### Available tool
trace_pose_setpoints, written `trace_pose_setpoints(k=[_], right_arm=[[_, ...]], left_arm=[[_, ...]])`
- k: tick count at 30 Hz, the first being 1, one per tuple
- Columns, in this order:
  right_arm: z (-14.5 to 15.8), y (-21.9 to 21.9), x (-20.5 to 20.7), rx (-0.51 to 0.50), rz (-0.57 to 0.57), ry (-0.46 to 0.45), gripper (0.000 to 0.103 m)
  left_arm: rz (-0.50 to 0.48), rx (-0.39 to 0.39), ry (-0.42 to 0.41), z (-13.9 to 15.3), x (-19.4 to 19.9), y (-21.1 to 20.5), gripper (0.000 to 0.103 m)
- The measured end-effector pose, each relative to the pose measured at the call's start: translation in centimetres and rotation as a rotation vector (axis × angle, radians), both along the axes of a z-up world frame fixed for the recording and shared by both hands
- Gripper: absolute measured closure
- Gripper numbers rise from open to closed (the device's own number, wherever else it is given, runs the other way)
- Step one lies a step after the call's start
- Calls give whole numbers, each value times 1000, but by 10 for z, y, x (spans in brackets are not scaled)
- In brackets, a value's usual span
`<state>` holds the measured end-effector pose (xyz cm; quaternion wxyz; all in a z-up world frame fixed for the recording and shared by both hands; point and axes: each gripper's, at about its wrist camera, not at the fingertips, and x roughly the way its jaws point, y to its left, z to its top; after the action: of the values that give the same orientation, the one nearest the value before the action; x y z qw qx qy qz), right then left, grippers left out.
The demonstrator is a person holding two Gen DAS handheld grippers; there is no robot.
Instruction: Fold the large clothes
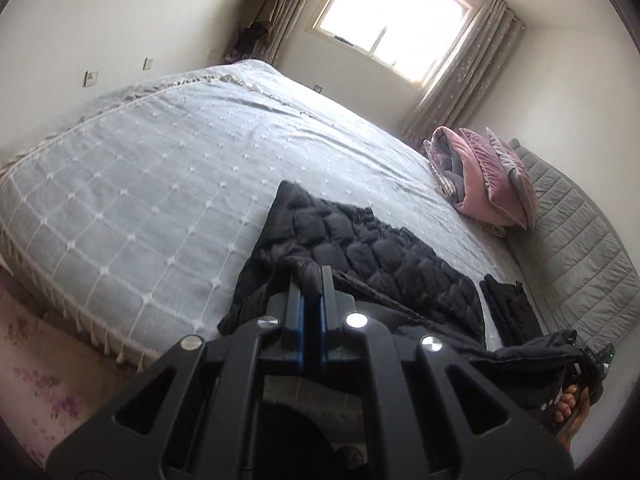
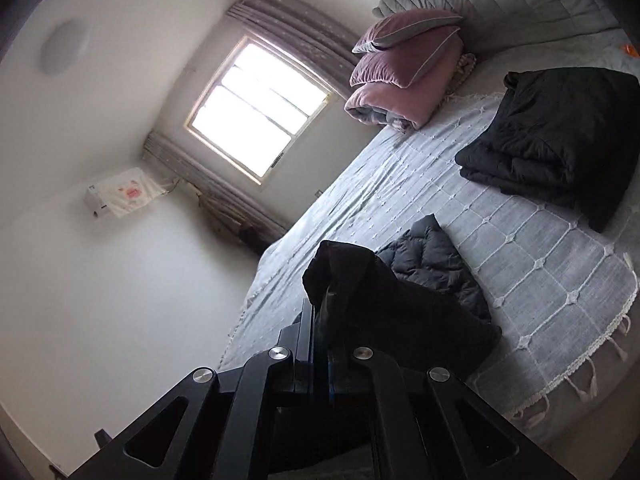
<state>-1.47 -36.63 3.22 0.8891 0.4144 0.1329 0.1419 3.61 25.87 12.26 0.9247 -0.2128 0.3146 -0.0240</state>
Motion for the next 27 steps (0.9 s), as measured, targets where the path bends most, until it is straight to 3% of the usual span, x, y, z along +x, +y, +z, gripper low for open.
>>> trace_pose_setpoints(k=[8, 16, 18, 20, 22, 23, 24, 25, 27], right_arm=[[16, 3, 77, 28, -12, 5, 99], [-36, 8, 202, -33, -108, 250, 92], [-44, 8, 223, -74, -122, 313, 88], [-47, 4, 230, -105, -147, 330, 86], [-44, -2, 230, -132, -174, 320, 73], [-41, -5, 229, -162, -195, 319, 65], [-39, -5, 230, -211, -215, 325, 46], [-37, -4, 233, -276, -222, 336, 35], [-39, 2, 249, -427, -180, 378, 35]], left_arm=[[35, -8, 16, -1, 103, -7, 95], [47, 56, 170, -55, 208, -13, 87], [53, 60, 180, -59, 216, -8, 82], [42, 64, 177, -61, 221, -2, 59], [11, 95, 185, -62, 226, -4, 47], [-14, 118, 196, -64, 231, -7, 47], [-45, 151, 219, -69, 236, -11, 47], [-64, 166, 239, -73, 241, -12, 47], [-93, 182, 287, -85, 252, -16, 47]])
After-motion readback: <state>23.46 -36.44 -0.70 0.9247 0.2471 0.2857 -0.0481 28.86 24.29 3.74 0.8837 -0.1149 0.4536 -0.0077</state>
